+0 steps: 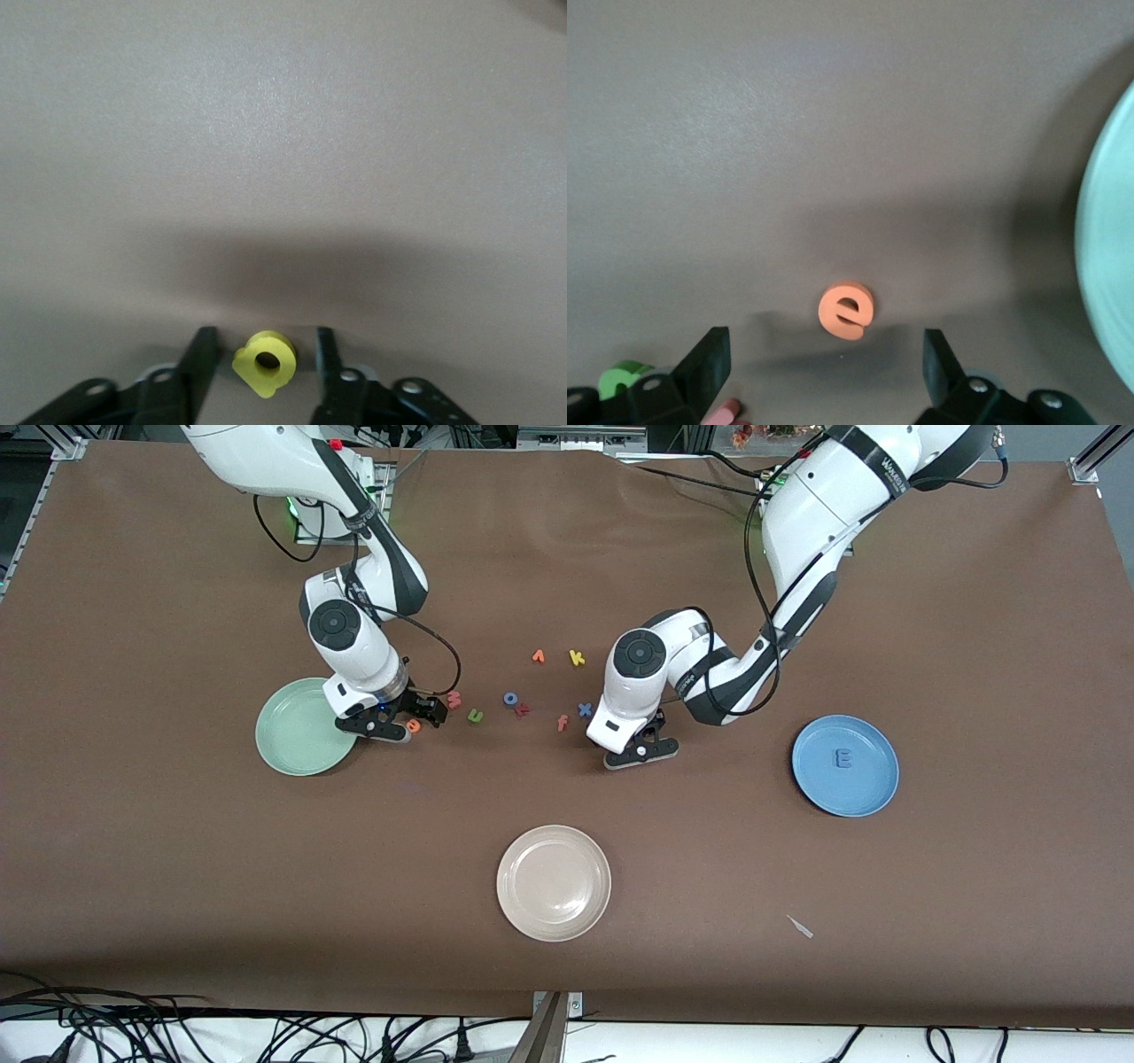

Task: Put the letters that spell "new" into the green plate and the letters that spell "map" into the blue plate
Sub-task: 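Grasp the yellow letter with the left gripper while the right gripper grasps the e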

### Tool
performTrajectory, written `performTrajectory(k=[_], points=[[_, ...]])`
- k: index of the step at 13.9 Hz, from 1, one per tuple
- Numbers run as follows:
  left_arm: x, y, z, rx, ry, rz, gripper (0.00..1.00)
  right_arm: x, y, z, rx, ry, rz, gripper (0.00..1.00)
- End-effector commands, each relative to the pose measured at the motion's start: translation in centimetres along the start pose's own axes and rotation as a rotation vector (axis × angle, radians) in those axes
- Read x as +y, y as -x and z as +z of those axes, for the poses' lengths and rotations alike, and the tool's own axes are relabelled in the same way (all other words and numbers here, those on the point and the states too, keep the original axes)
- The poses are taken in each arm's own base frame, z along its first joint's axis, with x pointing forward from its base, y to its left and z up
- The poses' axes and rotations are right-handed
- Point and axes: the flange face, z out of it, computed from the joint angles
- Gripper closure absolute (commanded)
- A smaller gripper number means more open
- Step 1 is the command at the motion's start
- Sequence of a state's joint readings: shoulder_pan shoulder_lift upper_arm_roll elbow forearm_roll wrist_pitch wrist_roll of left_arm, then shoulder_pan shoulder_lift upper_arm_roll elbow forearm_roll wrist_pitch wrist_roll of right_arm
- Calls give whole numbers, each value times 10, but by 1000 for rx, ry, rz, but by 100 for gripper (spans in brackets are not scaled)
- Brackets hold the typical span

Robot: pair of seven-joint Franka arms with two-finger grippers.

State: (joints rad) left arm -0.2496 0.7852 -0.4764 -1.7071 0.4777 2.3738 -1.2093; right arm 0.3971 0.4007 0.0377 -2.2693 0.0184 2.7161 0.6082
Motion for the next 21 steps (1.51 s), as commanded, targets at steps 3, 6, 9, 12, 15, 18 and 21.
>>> performTrajectory(k=[3, 6, 9, 12, 15, 18, 21], points=[[6, 2, 5, 24, -17, 26, 75, 7, 12, 13, 31, -14, 4, 8], [1, -6, -1, 25, -27, 41, 89, 6, 11, 16, 35, -17, 3, 18], [-22, -29, -10, 0, -68, 83, 90, 5, 8, 16, 41, -19, -8, 32], [-49, -54, -26, -59, -85, 137, 90, 0, -1, 8, 59, -30, -20, 32], [-95, -91, -50, -129, -77, 220, 89, -3, -5, 12, 62, -29, -26, 32], [-145, -122, -67, -198, -63, 304, 89, -1, -4, 16, 57, -20, -32, 37], [-202, -149, -74, -250, -65, 390, 88, 0, -5, 16, 58, -19, -36, 57]])
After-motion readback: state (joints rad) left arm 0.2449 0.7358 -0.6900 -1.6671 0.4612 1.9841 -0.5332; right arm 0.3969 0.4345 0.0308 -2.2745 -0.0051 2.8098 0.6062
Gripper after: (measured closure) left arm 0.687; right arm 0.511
